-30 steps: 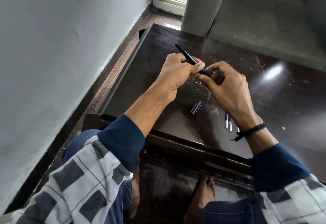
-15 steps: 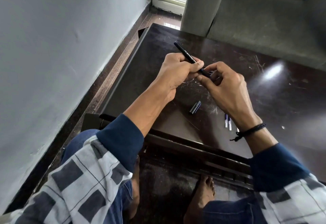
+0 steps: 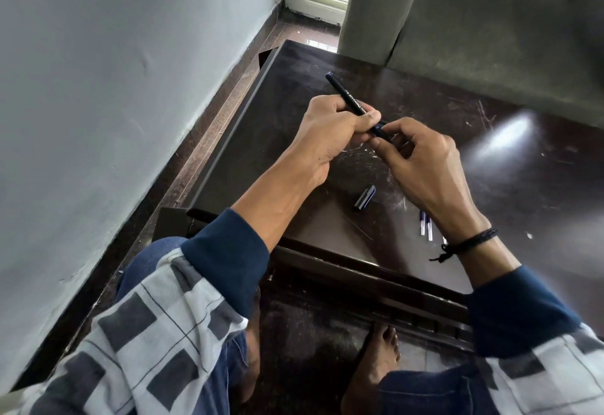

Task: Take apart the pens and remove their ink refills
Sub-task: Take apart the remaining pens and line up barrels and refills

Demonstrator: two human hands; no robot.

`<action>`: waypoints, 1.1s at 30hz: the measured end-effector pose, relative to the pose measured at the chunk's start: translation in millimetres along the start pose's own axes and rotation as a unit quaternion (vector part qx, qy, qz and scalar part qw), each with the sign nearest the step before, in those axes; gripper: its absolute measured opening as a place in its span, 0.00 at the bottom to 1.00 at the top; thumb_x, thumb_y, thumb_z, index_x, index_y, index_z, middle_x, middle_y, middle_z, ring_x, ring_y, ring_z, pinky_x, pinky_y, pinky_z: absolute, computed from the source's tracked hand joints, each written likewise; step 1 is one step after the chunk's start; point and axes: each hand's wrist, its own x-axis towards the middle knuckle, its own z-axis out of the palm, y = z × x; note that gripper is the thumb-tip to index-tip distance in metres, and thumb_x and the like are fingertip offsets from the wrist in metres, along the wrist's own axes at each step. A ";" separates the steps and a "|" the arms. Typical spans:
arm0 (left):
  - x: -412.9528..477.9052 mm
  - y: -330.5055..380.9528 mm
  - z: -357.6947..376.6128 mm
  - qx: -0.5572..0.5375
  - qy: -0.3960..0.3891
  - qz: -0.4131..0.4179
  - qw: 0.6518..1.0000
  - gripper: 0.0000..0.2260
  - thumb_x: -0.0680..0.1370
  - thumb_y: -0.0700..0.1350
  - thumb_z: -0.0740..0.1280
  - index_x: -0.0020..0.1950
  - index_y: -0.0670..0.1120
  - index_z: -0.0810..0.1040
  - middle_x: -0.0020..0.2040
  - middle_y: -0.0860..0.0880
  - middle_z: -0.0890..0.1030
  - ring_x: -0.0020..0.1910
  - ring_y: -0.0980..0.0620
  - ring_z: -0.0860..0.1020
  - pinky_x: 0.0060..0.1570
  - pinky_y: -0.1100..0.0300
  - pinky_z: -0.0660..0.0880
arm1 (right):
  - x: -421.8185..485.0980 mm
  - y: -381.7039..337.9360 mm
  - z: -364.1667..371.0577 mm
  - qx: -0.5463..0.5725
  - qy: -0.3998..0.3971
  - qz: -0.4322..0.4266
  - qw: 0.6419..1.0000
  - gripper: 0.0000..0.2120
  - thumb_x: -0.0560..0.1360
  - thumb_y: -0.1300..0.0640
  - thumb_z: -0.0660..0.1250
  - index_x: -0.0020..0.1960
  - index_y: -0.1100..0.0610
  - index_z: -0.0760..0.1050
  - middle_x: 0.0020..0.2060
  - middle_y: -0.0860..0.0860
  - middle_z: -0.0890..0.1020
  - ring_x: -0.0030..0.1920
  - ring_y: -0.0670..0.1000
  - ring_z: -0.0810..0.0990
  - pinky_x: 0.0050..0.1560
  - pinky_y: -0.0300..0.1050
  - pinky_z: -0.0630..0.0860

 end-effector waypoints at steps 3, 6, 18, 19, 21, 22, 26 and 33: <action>0.3 -0.2 -0.4 0.001 0.001 0.002 1.000 0.03 0.77 0.37 0.73 0.49 0.38 0.84 0.41 0.45 0.85 0.41 0.51 0.84 0.52 0.53 0.83 | -1.5 -1.6 -0.1 0.000 -0.004 -0.002 1.000 0.10 0.78 0.47 0.72 0.55 0.52 0.81 0.37 0.46 0.81 0.36 0.48 0.77 0.40 0.50 0.78; 0.9 -0.8 -0.6 0.001 0.000 0.001 1.000 0.04 0.76 0.37 0.73 0.50 0.38 0.84 0.41 0.45 0.85 0.41 0.51 0.84 0.51 0.54 0.83 | -1.5 -1.9 -1.2 0.009 -0.016 0.002 1.000 0.10 0.79 0.48 0.70 0.56 0.52 0.81 0.38 0.47 0.82 0.37 0.51 0.79 0.41 0.55 0.79; 0.0 -3.6 -0.1 0.008 -0.004 -0.005 1.000 0.05 0.77 0.38 0.73 0.50 0.38 0.84 0.44 0.44 0.86 0.41 0.54 0.84 0.45 0.60 0.83 | -4.0 -4.0 1.1 -0.006 -0.044 0.007 0.999 0.11 0.79 0.48 0.70 0.57 0.53 0.80 0.39 0.48 0.83 0.39 0.52 0.80 0.44 0.53 0.79; 0.1 -3.9 0.1 0.008 -0.005 -0.006 1.000 0.05 0.77 0.38 0.73 0.51 0.37 0.84 0.44 0.44 0.86 0.42 0.53 0.85 0.45 0.61 0.83 | -4.5 -4.0 1.2 -0.007 -0.048 0.005 0.999 0.11 0.79 0.48 0.70 0.57 0.53 0.80 0.40 0.49 0.83 0.40 0.53 0.81 0.45 0.54 0.80; 1.6 -3.4 -0.5 0.010 -0.005 -0.005 1.000 0.05 0.78 0.38 0.72 0.51 0.37 0.83 0.46 0.43 0.86 0.43 0.52 0.85 0.45 0.61 0.83 | -4.7 -4.7 2.7 -0.010 -0.056 -0.001 0.998 0.10 0.80 0.49 0.69 0.58 0.52 0.79 0.40 0.50 0.84 0.40 0.53 0.82 0.45 0.55 0.80; 2.1 -2.9 -1.5 0.008 -0.005 -0.004 1.000 0.05 0.78 0.38 0.72 0.51 0.38 0.83 0.47 0.42 0.86 0.44 0.52 0.85 0.45 0.60 0.83 | -5.1 -5.1 3.5 -0.008 -0.058 -0.002 0.998 0.10 0.80 0.49 0.68 0.58 0.52 0.79 0.40 0.50 0.84 0.40 0.54 0.82 0.45 0.56 0.80; 4.8 -0.9 -3.1 0.001 -0.008 -0.001 1.000 0.04 0.78 0.37 0.72 0.51 0.38 0.83 0.47 0.42 0.85 0.49 0.49 0.85 0.48 0.56 0.84 | -3.5 -8.3 3.2 0.008 -0.049 0.006 0.999 0.08 0.81 0.52 0.67 0.59 0.52 0.79 0.38 0.43 0.83 0.40 0.51 0.83 0.45 0.55 0.80; 6.3 -5.4 0.3 -0.023 -0.003 -0.007 1.000 0.01 0.77 0.35 0.72 0.48 0.38 0.83 0.43 0.44 0.84 0.44 0.51 0.84 0.48 0.57 0.84 | -3.6 -5.1 1.3 0.010 -0.042 0.022 0.999 0.08 0.81 0.52 0.66 0.59 0.49 0.80 0.38 0.44 0.83 0.41 0.49 0.81 0.47 0.54 0.79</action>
